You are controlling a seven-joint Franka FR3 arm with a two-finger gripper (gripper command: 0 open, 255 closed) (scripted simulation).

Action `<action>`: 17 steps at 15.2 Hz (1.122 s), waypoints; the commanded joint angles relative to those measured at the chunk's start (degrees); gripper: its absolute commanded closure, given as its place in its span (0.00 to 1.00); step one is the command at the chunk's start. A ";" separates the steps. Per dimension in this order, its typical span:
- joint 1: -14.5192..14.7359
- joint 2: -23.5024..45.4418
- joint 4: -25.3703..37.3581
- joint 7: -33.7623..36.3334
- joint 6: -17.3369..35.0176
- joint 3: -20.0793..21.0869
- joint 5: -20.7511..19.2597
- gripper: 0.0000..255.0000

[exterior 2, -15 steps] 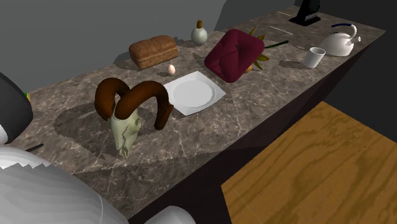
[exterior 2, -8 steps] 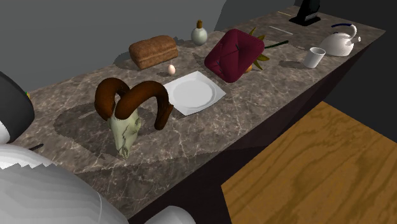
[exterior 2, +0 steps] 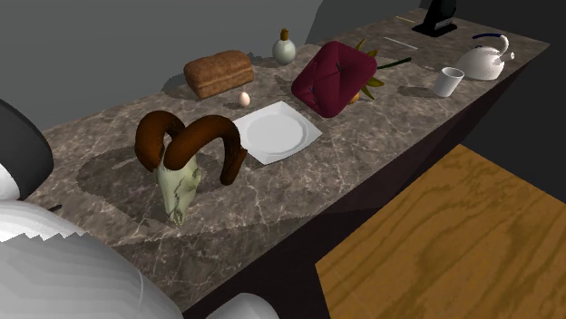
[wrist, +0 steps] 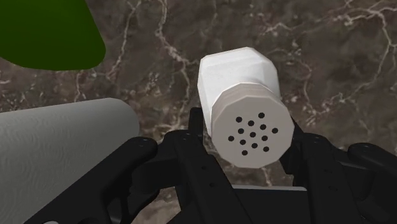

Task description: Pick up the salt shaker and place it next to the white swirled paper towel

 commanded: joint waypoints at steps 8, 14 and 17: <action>0.78 3.17 -2.72 0.23 5.52 -0.87 -1.66 1.00; 0.79 3.17 -2.72 0.23 5.52 -0.88 -1.66 1.00; 0.78 3.17 -2.72 0.23 5.52 -0.87 -1.66 0.00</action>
